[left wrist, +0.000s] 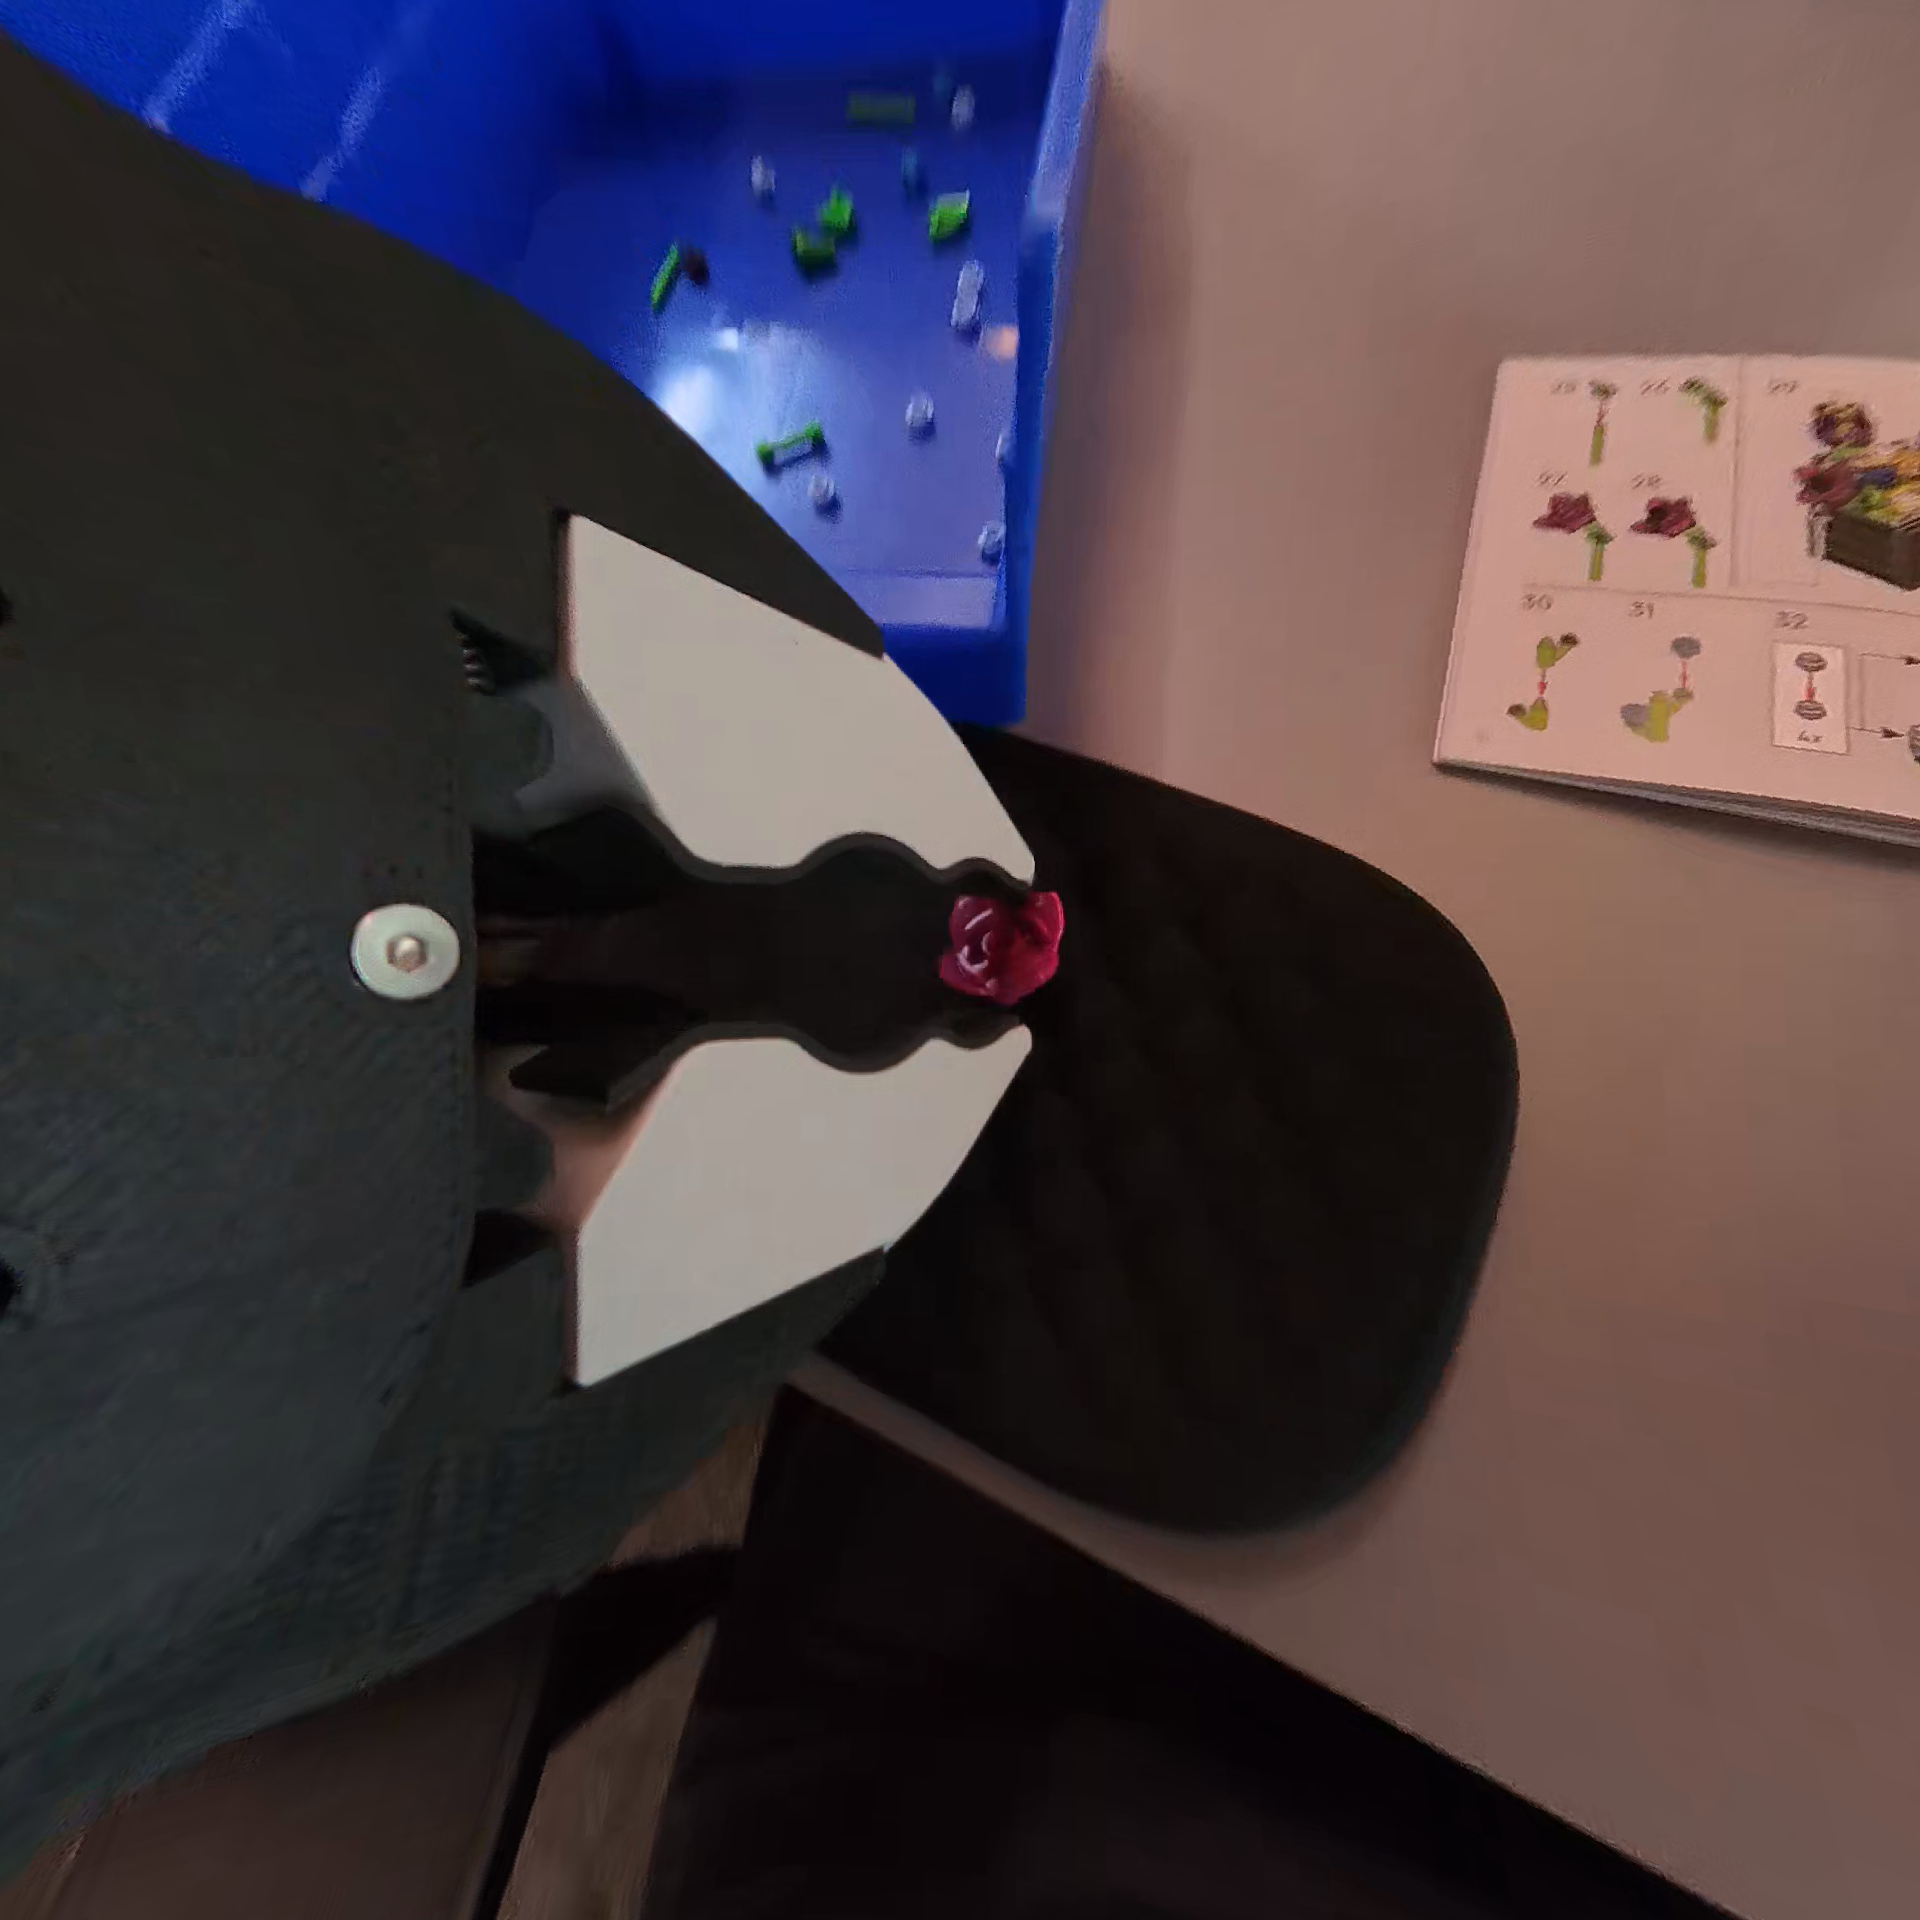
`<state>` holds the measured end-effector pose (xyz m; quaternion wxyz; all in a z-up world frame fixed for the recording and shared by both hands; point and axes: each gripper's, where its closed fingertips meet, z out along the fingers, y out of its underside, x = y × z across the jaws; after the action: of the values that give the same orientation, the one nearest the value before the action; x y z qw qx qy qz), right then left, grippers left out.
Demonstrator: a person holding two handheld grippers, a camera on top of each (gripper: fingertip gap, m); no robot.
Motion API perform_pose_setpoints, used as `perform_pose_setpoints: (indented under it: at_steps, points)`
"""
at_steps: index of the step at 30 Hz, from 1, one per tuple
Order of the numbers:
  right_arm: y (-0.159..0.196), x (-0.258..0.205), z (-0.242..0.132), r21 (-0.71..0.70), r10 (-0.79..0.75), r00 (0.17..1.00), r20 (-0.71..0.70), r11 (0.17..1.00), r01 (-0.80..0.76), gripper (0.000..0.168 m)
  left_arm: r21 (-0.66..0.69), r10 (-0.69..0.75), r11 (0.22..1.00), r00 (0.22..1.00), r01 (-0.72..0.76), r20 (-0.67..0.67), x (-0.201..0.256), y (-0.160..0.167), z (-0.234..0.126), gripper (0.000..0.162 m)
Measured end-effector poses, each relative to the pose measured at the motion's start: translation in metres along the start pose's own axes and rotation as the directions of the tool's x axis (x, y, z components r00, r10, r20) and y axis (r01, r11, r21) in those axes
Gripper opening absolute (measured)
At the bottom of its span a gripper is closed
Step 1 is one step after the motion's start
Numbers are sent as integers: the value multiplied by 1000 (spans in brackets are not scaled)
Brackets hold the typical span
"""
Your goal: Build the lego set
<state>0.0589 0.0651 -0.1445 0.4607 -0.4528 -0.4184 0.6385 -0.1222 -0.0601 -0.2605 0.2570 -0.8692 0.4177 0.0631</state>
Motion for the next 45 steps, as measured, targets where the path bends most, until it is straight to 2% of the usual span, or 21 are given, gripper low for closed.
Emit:
perform_pose_setpoints:
  at_steps: [1,4,8,19,21,24,27,29,32,34,37,40,43,45]
  points:
    - [0,0,0,1,2,1000,0,1000,-2,2,2,-41,999,998,41,-40,3,-1,-1,30]
    - [0,1,0,4,8,1000,1,1000,-8,2,-20,-80,997,992,78,-102,9,3,-3,37]
    - [0,0,0,-1,2,1000,4,1000,-2,3,-18,-103,995,989,101,-107,5,0,-7,38]
    - [-1,-1,-1,7,2,1000,3,1000,-2,2,-136,-168,981,959,140,-227,2,0,2,34]
    - [-1,-1,-1,4,2,1000,5,1000,-2,2,-141,-171,980,951,138,-259,6,1,4,25]
    - [0,-1,0,-1,1,1000,8,1000,-1,2,-78,-174,984,951,159,-255,4,-5,3,22]
    - [3,-3,2,-20,-8,1000,19,1000,9,2,166,-192,959,957,230,-217,-11,-37,-10,22]
    - [6,-7,5,-46,-46,998,30,998,47,3,415,-227,858,948,304,-225,-23,-74,-27,22]
    - [11,-9,11,-105,-187,982,3,977,186,3,735,-189,549,916,397,-354,-26,-131,-58,21]
    - [12,-7,14,-152,-319,947,-36,938,310,2,822,-164,372,902,431,-399,-30,-153,-64,21]
    - [14,-4,18,-248,-525,847,-90,835,491,3,880,-75,169,896,444,-437,-29,-175,-66,21]
    - [23,-2,23,-410,-716,696,-61,653,636,3,868,-5,80,871,490,-492,-23,-186,-63,21]
    - [40,4,28,-568,-819,571,54,445,692,3,867,8,120,872,484,-489,-17,-188,-51,21]
    - [41,7,31,-608,-874,473,111,317,728,3,885,11,129,892,447,-452,-16,-186,-52,21]
